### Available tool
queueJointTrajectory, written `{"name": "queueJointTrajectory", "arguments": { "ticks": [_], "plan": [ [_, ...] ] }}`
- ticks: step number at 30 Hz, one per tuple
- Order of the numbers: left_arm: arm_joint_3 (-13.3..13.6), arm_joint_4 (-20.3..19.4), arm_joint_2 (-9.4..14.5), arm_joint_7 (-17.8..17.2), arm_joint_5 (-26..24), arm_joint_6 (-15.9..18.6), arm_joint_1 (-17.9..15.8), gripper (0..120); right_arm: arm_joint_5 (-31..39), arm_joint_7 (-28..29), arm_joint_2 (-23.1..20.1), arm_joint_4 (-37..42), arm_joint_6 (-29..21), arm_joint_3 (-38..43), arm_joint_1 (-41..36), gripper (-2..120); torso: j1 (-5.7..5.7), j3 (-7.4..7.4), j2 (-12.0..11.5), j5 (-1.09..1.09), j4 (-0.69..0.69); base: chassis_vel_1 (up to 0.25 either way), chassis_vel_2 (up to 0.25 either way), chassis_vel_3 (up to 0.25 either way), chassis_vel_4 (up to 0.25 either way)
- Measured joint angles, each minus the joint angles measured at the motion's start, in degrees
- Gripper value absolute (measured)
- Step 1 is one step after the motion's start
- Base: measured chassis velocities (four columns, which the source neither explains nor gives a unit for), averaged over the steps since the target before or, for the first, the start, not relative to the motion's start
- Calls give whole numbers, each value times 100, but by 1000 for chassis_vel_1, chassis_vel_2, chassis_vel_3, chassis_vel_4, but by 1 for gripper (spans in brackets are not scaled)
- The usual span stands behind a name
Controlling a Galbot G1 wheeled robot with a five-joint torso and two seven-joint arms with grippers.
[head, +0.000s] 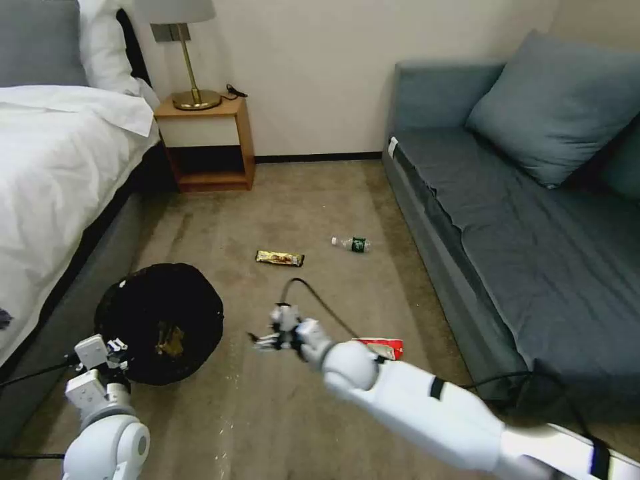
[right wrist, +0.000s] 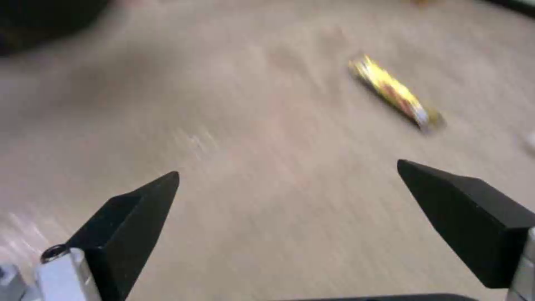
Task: Pick up the trash bin, then pick up the garbage on the floor and place it into the trash bin.
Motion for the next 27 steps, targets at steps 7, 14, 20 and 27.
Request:
{"name": "queueJointTrajectory", "arguments": {
  "ticks": [7, 14, 20, 27],
  "plan": [
    [69, 13, -25, -5, 46, -1, -2, 3, -741, -556, -140, -661, 28, 712, -279, 100, 0, 0, 0, 0, 1, 0, 0, 0, 0],
    [76, 47, -38, -38, 87, -21, 2, 3, -1006, -859, -208, -1060, -9, 1082, -493, 100, 0, 0, 0, 0, 1, 0, 0, 0, 0],
    [77, 53, -59, -44, 151, -79, 80, 3, -1041, -954, -134, -1501, -30, 1340, -556, 100, 0, 0, 0, -1, 2, 0, 0, 0, 0],
    [49, 43, -52, -97, 156, -88, 131, 3, -1129, -1197, -5, -2121, -9, 1697, -596, 100, 0, 0, 0, -2, 2, 0, 0, 0, 0]
  ]
}}
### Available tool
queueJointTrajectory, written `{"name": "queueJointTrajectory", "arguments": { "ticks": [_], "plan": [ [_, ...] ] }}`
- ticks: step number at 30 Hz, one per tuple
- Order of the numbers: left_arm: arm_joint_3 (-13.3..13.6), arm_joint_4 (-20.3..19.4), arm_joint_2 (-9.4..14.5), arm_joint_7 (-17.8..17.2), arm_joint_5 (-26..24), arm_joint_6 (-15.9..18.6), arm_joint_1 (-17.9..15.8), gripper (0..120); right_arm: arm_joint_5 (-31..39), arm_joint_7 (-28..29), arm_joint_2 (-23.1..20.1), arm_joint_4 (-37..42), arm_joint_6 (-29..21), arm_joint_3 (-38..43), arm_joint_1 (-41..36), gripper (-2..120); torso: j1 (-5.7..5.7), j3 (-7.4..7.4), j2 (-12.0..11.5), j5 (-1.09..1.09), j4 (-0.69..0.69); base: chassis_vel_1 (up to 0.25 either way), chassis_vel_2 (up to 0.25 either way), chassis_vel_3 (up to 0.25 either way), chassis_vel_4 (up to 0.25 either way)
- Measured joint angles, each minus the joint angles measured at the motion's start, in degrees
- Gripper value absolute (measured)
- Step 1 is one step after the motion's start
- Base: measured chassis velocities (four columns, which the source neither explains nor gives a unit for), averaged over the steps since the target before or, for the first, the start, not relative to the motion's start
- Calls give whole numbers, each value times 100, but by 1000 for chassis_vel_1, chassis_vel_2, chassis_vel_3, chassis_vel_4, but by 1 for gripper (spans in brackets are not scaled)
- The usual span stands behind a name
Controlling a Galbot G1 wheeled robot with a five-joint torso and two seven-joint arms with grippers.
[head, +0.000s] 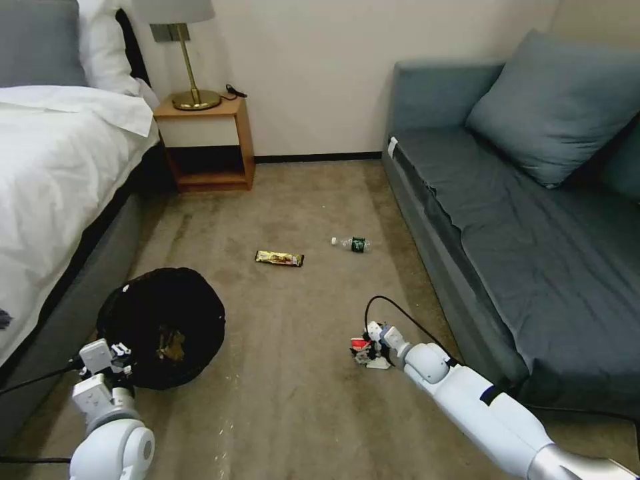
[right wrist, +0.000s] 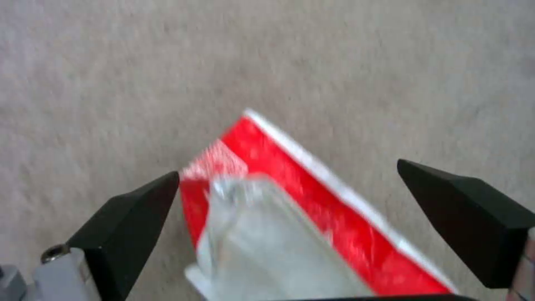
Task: Pick up the trash bin, then pick up the garbage on the floor and place it into the trash bin.
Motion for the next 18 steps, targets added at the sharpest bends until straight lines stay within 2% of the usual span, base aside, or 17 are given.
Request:
{"name": "queueJointTrajectory", "arguments": {
  "ticks": [3, 6, 7, 15, 17, 18],
  "plan": [
    [-11, -2, -11, -2, 0, -12, 7, 3, -106, -132, 20, -134, 23, 74, -30, 100, 0, 0, 0, 0, 0, 0, 0, 0, 0],
    [18, -1, -63, -2, 44, -24, 16, 3, -252, -225, 87, -359, 97, 183, -27, 90, 0, 0, 0, 0, 0, 0, 0, 0, 0],
    [18, -1, -63, -2, 44, -24, 16, 3, -252, -225, 87, -359, 97, 183, -27, 90, 0, 0, 0, 0, 0, 0, 0, 0, 0],
    [45, 19, -108, -2, 87, -49, 11, 3, -339, -312, 115, -488, 171, 277, -3, 57, 0, 0, 0, -1, 0, 0, 0, 0, 0],
    [44, 19, -108, -2, 87, -52, 15, 3, -353, -317, 118, -498, 179, 285, -8, 55, 0, 0, 0, -1, 0, 0, 0, 0, 0],
    [37, 19, -108, -1, 89, -59, 23, 3, -381, -341, 125, -513, 194, 297, -23, 46, 0, 0, 0, 0, 0, 0, 0, 0, 0]
  ]
}}
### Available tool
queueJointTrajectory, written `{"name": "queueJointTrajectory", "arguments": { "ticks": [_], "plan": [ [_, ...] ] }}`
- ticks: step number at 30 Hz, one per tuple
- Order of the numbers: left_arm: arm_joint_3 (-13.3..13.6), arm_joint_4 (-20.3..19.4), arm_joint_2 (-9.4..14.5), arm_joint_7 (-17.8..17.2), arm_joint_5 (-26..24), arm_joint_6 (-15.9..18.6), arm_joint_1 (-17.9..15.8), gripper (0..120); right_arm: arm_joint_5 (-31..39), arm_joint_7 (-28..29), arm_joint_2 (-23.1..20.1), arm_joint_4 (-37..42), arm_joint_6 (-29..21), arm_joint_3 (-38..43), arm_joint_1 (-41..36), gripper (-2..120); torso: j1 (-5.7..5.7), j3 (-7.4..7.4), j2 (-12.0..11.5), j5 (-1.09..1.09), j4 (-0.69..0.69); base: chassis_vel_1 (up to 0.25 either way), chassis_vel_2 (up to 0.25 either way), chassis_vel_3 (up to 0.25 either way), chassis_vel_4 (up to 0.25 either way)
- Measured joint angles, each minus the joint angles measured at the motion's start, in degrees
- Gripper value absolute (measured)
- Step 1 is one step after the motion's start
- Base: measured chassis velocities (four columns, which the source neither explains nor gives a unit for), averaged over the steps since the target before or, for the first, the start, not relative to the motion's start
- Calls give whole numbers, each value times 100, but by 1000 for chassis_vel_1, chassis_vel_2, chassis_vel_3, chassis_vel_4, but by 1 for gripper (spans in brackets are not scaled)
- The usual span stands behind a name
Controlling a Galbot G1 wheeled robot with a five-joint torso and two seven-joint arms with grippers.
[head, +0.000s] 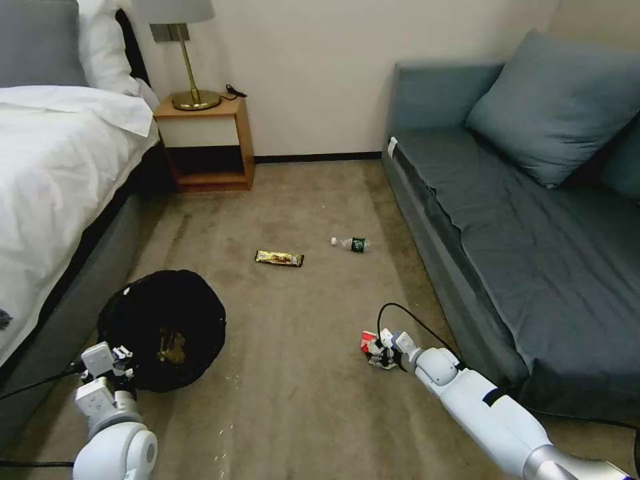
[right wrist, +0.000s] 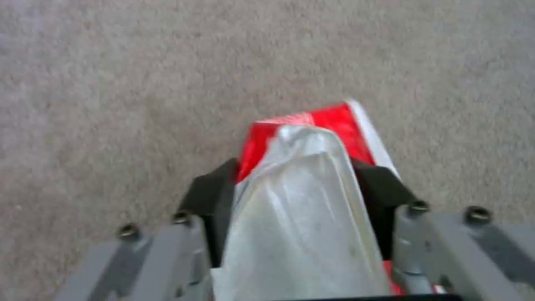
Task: Pick up the trash bin, then pick up the garbage on the floor and place it into the trash bin.
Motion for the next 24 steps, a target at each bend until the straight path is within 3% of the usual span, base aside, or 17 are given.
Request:
{"name": "queueJointTrajectory", "arguments": {
  "ticks": [7, 10, 12, 19, 24],
  "plan": [
    [-24, -19, 10, 6, 0, -5, 20, 3, -37, -75, 10, -3, 40, 23, -23, 20, 0, 0, 0, 0, 0, 0, 0, 0, 0],
    [-29, -20, 12, 7, 0, -15, 38, 3, -37, -79, 10, 12, 42, 28, -29, 14, 0, 0, 0, 0, 0, 0, 0, 0, 0],
    [-35, -29, 13, 9, 0, -28, 62, 3, -37, -81, 7, 39, 45, 37, -43, 1, 0, 0, 0, 0, 0, 0, 0, 0, 0],
    [-42, -60, 18, 11, 1, -48, 100, 3, -13, -80, -19, 188, 51, 70, -79, 0, 0, 0, 0, 0, 0, 0, 0, 0, 0],
    [-46, -81, 27, 12, 11, -59, 136, 3, 244, -9, -68, 721, 3, -5, -68, 0, 0, 0, 0, 0, 0, 0, 0, 0, 0]
  ]
}}
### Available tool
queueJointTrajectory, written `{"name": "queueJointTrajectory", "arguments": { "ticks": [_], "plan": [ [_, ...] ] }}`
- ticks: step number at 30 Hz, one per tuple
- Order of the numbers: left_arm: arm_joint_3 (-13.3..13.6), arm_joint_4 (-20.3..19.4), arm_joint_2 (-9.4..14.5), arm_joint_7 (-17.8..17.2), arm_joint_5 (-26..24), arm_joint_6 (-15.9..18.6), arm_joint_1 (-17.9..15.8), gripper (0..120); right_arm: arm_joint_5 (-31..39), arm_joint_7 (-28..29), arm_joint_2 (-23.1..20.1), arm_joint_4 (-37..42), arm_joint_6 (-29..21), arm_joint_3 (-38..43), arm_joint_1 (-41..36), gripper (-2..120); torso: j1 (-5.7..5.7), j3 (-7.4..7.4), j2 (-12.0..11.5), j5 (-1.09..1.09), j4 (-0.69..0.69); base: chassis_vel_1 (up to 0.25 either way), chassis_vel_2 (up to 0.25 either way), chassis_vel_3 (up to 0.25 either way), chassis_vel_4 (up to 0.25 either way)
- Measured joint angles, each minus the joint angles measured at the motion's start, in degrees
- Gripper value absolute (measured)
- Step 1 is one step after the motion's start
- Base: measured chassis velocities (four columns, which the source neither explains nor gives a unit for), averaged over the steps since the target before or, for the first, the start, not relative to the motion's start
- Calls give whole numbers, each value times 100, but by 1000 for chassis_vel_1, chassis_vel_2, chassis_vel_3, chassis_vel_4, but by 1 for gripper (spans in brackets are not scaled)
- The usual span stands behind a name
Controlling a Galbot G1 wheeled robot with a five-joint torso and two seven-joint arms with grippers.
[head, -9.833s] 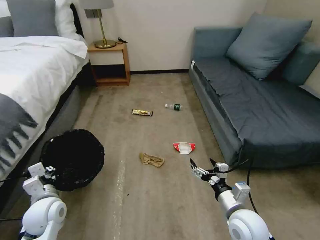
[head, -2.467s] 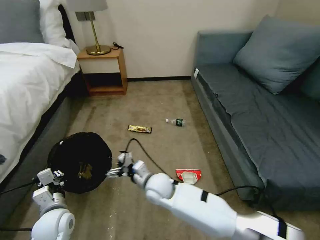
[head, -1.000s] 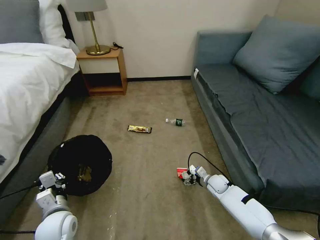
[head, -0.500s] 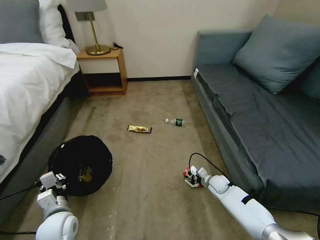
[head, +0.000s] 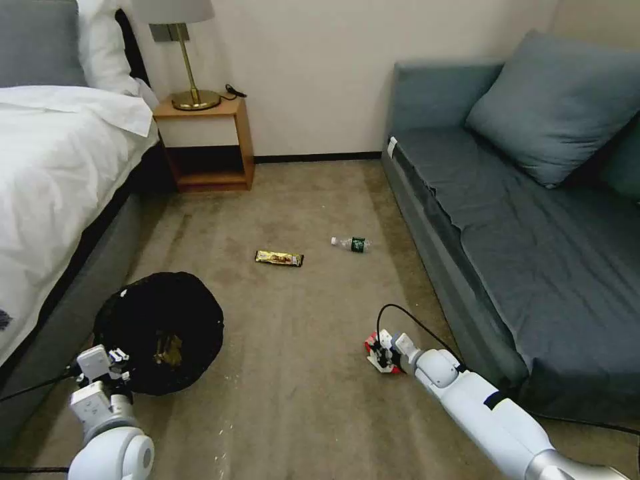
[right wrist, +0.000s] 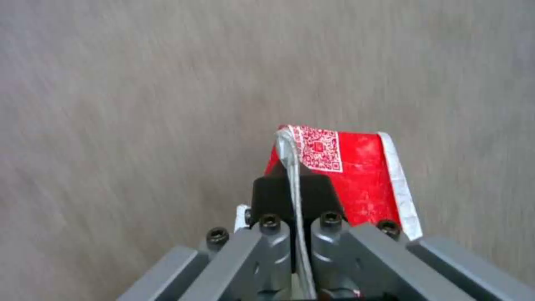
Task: Pick up the trash bin, then pick up the garbage on the floor and place it into the trash bin.
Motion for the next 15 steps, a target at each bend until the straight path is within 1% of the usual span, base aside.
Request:
{"name": "queueJointTrajectory", "arguments": {
  "ticks": [1, 3, 6, 7, 10, 11, 14, 15],
  "plan": [
    [0, -13, -2, 1, 8, -4, 9, 3, 82, 83, 0, 200, -11, -33, 10, 0, 0, 0, 0, -1, 0, 0, 0, 0, 0],
    [0, -19, -5, 1, 11, -10, 14, 3, 154, 145, 1, 347, -27, -57, 12, 0, 0, 0, 0, -1, 0, 0, 0, 0, 0],
    [0, -31, -21, 10, 68, -61, 44, 3, 598, 432, 46, 1038, -71, -217, -21, 0, 0, 0, 0, -1, 0, 0, 0, 0, 0],
    [0, -31, -21, 10, 68, -61, 44, 3, 598, 432, 46, 1038, -71, -217, -21, 0, 0, 0, 0, -1, 0, 0, 0, 0, 0],
    [6, -29, -44, 10, 66, -76, 74, 3, 901, 749, 174, 1472, 51, -508, 23, 0, 0, 0, 0, 0, 0, 0, 0, 0, 0],
    [6, -29, -44, 10, 66, -76, 74, 3, 901, 749, 174, 1472, 51, -508, 23, 0, 0, 0, 0, 0, 0, 0, 0, 0, 0],
    [33, -12, -103, 11, 86, -81, 70, 3, 1272, 1108, 318, 1887, 110, -945, 184, 0, 0, 0, 0, 0, 0, 0, 0, 0, 0],
    [33, -12, -103, 11, 86, -81, 70, 3, 1272, 1108, 318, 1887, 110, -945, 184, 0, 0, 0, 0, 0, 0, 0, 0, 0, 0]
  ]
}}
